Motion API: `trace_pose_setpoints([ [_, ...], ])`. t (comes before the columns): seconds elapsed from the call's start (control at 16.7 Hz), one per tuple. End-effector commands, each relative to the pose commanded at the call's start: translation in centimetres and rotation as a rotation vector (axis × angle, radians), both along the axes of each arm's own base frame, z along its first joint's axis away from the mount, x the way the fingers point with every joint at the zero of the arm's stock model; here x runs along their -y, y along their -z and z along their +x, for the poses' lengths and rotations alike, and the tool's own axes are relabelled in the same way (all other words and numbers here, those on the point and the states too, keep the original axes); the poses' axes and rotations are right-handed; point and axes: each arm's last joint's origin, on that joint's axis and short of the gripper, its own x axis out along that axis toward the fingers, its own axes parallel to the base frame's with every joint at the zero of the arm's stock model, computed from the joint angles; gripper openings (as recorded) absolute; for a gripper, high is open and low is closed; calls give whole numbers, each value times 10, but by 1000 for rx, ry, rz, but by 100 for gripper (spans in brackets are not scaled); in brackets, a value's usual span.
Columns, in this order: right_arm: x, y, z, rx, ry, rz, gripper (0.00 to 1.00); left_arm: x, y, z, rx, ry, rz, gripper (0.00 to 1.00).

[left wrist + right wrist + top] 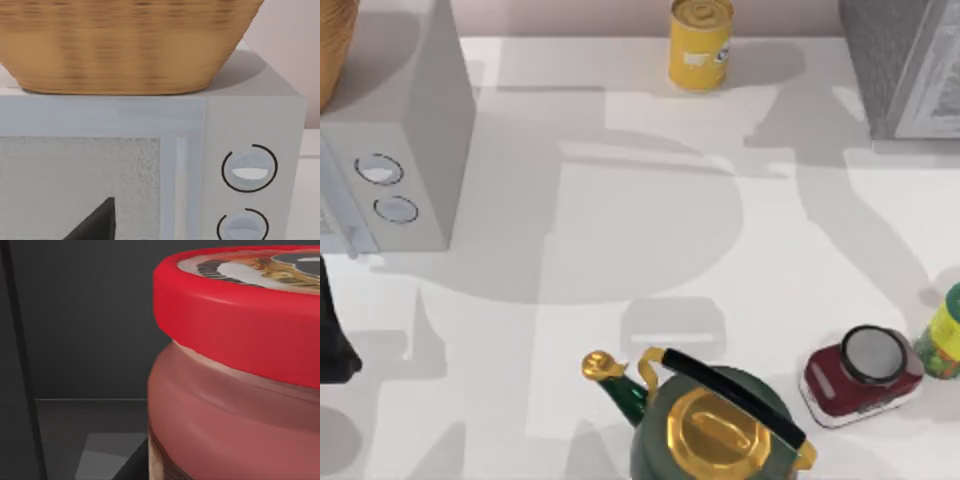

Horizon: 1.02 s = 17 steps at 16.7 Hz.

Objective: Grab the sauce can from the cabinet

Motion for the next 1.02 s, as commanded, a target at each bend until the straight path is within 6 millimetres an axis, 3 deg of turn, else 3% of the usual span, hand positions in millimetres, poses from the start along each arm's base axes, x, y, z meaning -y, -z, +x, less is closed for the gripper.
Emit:
trace_pose_setpoints([
  [0.18,8,-7,-31,1,1,1,0,0,0,0,0,0,0,100],
  [0.66,17,-6,-37,18,1,17,0,0,0,0,0,0,0,100],
  [0.84,32,5,-46,30,-3,24,0,0,0,0,0,0,0,100],
  [1.02,51,32,-54,26,-7,17,0,0,0,0,0,0,0,100],
])
